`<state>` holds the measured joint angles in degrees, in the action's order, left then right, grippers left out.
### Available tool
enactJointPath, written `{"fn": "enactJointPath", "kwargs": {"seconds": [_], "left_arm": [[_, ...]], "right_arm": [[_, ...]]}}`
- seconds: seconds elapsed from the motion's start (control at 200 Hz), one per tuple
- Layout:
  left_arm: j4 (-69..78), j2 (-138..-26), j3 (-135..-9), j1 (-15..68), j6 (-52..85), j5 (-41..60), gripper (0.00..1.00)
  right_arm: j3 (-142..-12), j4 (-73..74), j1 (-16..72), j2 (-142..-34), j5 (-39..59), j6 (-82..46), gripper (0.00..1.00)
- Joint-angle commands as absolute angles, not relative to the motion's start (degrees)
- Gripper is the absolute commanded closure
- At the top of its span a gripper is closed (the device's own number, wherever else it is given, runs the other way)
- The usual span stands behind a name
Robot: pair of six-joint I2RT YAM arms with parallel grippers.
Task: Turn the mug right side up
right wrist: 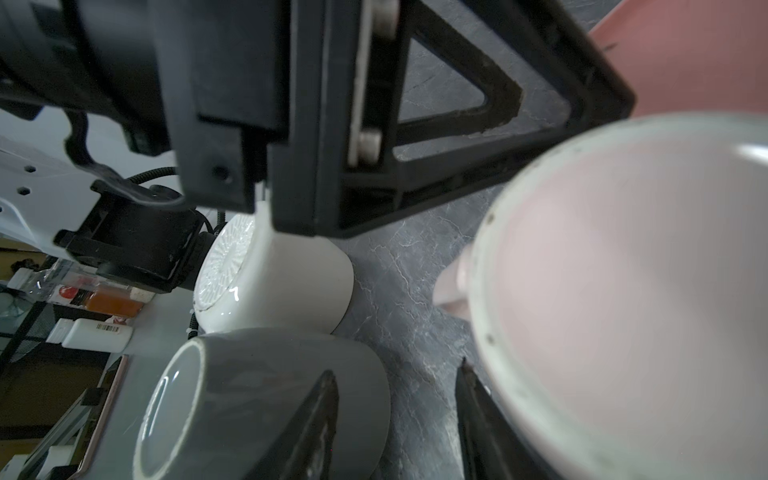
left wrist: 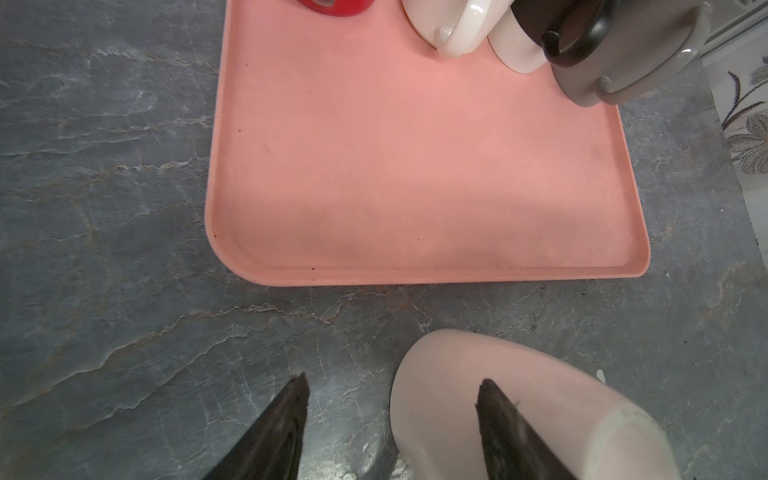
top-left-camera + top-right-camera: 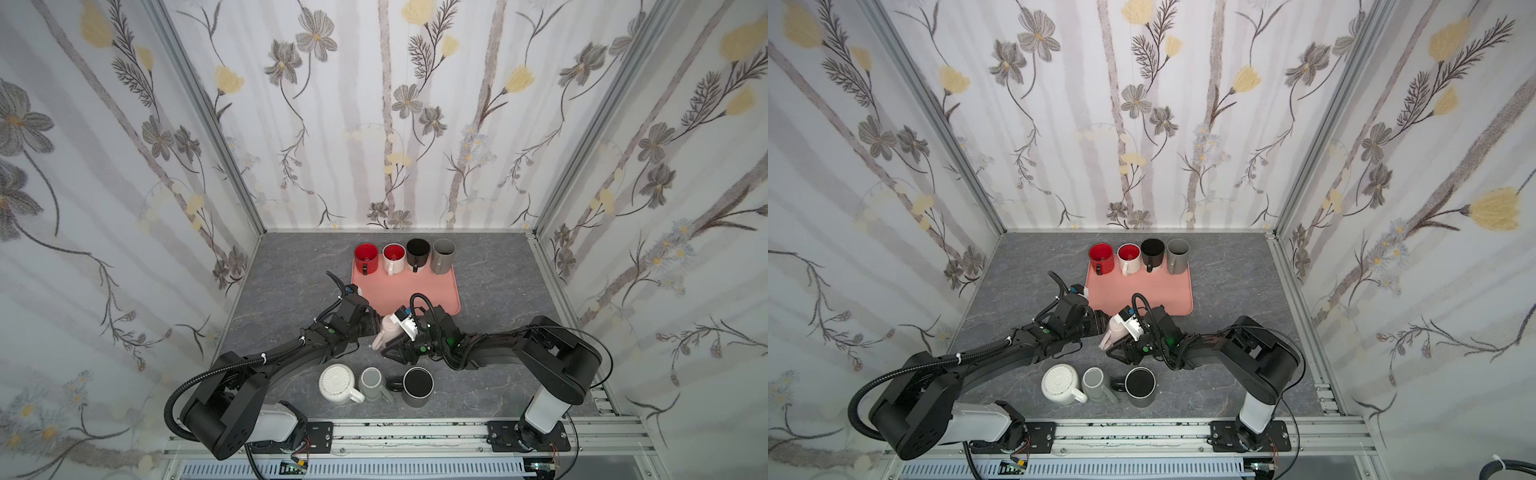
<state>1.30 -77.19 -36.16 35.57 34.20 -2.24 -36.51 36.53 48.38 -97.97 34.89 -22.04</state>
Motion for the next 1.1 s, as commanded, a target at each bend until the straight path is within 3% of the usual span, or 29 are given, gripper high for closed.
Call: {"fn": "enactJointPath", "kwargs": {"seconds": [0.0, 0.29, 0.669, 1.094], "left_arm": [[3.5, -76.0, -35.7, 35.6, 35.3, -2.9, 0.33], [1.5, -69.3, -34.0, 35.9, 34.0, -4.7, 0.20], [-2.0, -67.5, -31.0, 38.2, 33.1, -10.9, 0.21], [-7.1, -73.5, -34.1, 41.4, 30.3, -20.4, 0.22]], "right_arm": [[-36.6, 32.5, 48.8, -95.8, 28.5, -23.3, 0.50], [-36.3, 21.1, 53.1, -86.0, 14.3, -24.7, 0.40], [-36.9, 12.5, 53.6, -77.7, 0.4, -24.8, 0.40], [-34.1, 11.5, 53.4, -71.0, -2.8, -25.0, 0.40]]}}
